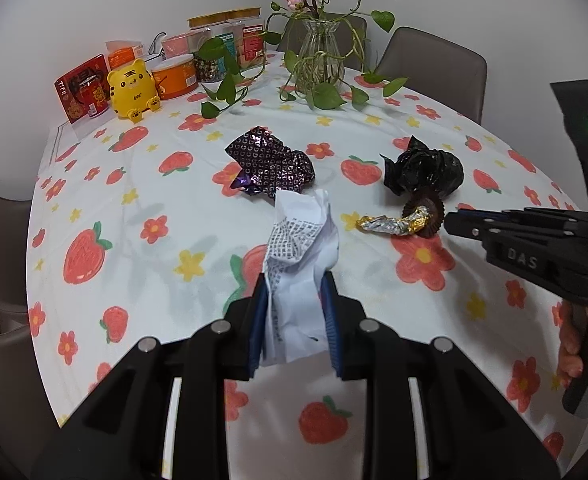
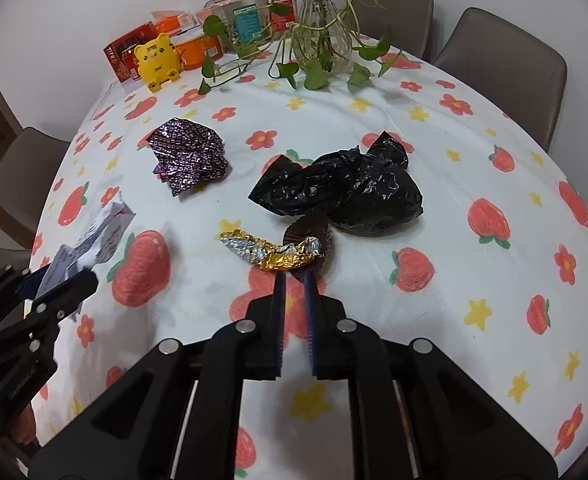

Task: Collect trash
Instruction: 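Grasp the white paper wrapper with the left tool while the right tool grasps the foil candy wrapper, then carry the paper wrapper and foil wrapper over to the grey bin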

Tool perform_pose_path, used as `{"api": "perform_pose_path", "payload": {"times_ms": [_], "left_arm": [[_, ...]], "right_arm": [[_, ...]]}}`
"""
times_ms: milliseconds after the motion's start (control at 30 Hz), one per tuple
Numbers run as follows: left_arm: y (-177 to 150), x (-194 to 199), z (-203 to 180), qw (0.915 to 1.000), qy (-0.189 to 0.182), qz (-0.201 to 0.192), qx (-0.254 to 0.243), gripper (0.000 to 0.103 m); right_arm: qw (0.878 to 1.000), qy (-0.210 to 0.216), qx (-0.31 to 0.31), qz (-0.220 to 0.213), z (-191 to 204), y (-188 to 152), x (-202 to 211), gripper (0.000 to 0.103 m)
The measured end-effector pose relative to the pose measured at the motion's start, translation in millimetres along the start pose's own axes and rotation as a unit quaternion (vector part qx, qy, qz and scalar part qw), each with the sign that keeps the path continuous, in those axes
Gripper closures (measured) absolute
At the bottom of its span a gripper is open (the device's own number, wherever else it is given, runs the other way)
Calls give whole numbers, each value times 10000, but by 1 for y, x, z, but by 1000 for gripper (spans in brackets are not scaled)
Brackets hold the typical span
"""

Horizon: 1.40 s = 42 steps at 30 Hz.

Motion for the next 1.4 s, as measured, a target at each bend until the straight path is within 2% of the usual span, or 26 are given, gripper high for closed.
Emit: {"api": "perform_pose_path", "payload": {"times_ms": [67, 200, 333, 433, 600, 833, 1033, 1200, 1400], "left_arm": [[-1, 0, 1, 10000, 0, -1, 50, 77], [-4, -4, 5, 9999, 28, 19, 134, 77], [-7, -7, 8, 9998, 69, 81, 184, 77], [-10, -6, 9, 9997, 95, 117, 193, 77], [-10, -3, 9, 9997, 100, 106, 206, 77], [-8, 23, -1, 9997, 9, -35, 227, 77], [-7, 60, -26, 9996, -134, -217, 126, 77], [-16, 92, -55, 9992, -248, -297, -26, 76], [-26, 131, -108, 9975, -511, -403, -278, 76]], "right_arm": [[10000, -62, -36, -61, -1, 4, -9, 76], [9997, -52, -169, -140, -5, 13, -23, 75], [9996, 50, -267, -22, -6, 14, -36, 76], [9996, 152, -240, -21, -2, 12, -36, 91], [9995, 258, -129, -90, 7, 9, -21, 93], [9994, 248, -33, -236, 14, -3, 20, 93], [9990, 112, -19, -422, 6, -19, 72, 93], [9980, -82, -55, -617, -8, -44, 127, 93], [9961, -290, -130, -819, -30, -78, 192, 93]]}}
Point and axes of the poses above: each gripper's, at about its wrist camera, not at the fingertips, and x roughly against the way its jaws point, z to its left, y to its top, the point moved 6 cm from there along -x, roughly the way its jaws point, and after that the axes turned 7 degrees about -x, right-handed, at the moved point
